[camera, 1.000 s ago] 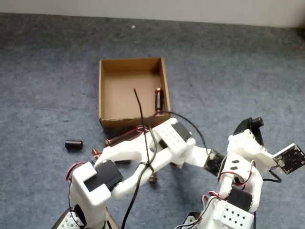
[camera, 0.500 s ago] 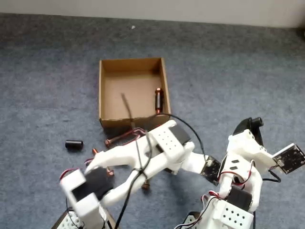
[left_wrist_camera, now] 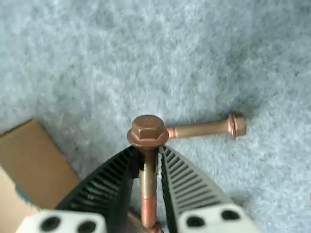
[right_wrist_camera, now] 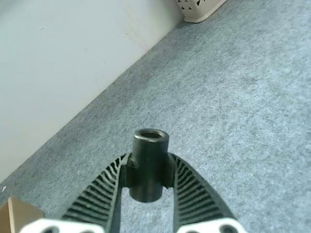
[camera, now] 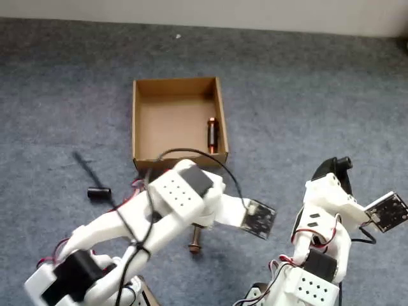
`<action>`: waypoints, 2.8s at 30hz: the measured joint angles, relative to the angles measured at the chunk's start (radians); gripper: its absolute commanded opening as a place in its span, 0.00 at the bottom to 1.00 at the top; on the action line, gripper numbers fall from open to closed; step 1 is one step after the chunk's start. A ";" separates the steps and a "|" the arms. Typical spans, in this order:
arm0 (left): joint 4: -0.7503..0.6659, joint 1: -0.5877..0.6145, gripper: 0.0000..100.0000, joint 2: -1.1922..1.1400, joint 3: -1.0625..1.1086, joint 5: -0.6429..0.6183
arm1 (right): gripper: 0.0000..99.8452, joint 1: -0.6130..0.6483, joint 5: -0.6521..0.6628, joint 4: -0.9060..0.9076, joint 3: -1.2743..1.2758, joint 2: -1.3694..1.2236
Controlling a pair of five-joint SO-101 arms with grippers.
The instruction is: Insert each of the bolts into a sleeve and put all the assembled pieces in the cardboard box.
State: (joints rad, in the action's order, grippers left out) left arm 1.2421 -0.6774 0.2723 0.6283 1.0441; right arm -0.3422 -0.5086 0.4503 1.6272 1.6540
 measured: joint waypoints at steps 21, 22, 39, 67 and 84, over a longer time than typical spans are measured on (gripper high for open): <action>-0.239 0.313 0.01 0.859 0.443 -0.818 | 0.00 0.284 0.221 0.112 0.000 0.000; -0.253 0.334 0.01 0.891 0.456 -0.861 | 0.00 0.324 0.247 0.121 0.000 0.000; -0.483 0.381 0.01 1.206 0.482 -1.198 | 0.00 0.873 0.520 0.230 0.000 0.000; -0.611 0.272 0.01 1.215 0.517 -1.223 | 0.00 1.114 0.621 -0.181 0.049 0.061; -0.557 0.273 0.01 1.441 0.519 -1.323 | 0.00 1.140 0.620 -0.181 0.049 0.061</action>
State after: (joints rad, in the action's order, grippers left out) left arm 0.6851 -0.4043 1.7131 1.1469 -0.2785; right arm 0.7979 0.1112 0.2693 1.6763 1.7154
